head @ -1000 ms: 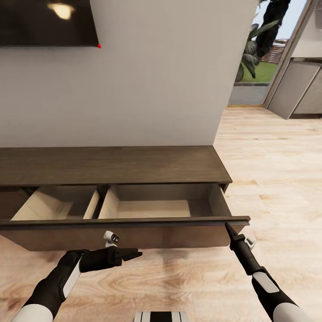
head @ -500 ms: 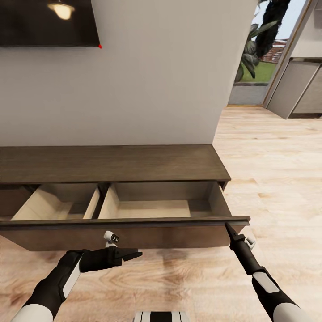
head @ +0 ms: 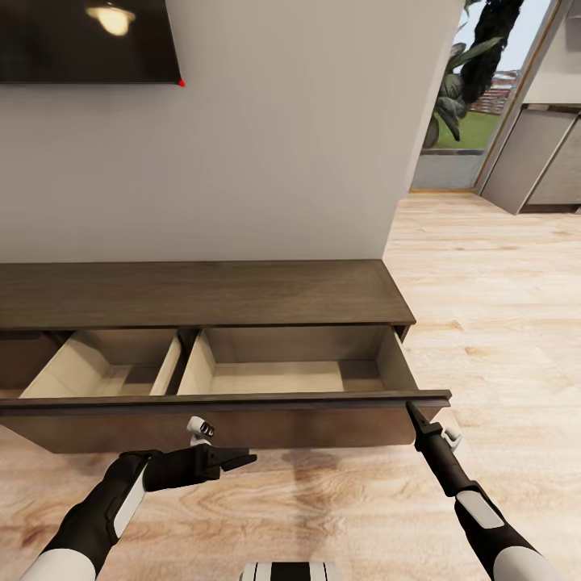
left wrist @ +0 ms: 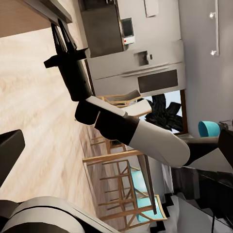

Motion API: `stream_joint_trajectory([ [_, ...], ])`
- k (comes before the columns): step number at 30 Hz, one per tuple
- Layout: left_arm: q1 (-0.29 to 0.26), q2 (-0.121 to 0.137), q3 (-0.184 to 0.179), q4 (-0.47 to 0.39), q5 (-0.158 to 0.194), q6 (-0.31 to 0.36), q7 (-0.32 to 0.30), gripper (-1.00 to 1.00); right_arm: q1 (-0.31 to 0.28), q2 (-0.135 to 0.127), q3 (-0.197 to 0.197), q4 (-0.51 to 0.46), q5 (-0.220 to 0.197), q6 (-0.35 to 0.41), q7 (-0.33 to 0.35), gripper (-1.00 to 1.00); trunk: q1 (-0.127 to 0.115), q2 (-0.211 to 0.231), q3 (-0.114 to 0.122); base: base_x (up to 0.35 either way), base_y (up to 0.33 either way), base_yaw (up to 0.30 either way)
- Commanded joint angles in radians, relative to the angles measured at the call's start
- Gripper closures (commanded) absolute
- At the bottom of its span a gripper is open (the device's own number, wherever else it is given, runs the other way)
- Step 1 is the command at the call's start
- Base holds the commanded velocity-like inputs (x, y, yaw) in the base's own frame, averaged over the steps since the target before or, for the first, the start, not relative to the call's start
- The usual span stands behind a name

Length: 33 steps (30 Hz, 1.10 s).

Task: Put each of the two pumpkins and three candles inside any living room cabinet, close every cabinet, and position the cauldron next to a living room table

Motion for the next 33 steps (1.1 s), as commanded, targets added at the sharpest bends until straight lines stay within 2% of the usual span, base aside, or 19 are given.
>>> stream_joint_trajectory([
  [1,-0.001,0.001,-0.004,0.000,0.005,0.011,-0.002,-1.00,0.000,0.001,0.011,0.014,0.002,0.008,0.002,1.00,0.000,0.000,-0.001,-0.063,0.000,0.000],
  [33,-0.001,0.001,-0.004,0.000,0.005,0.011,-0.002,-1.00,0.000,0.001,0.012,0.014,0.002,0.008,0.001,1.00,0.000,0.000,-0.001,-0.048,0.000,0.000],
])
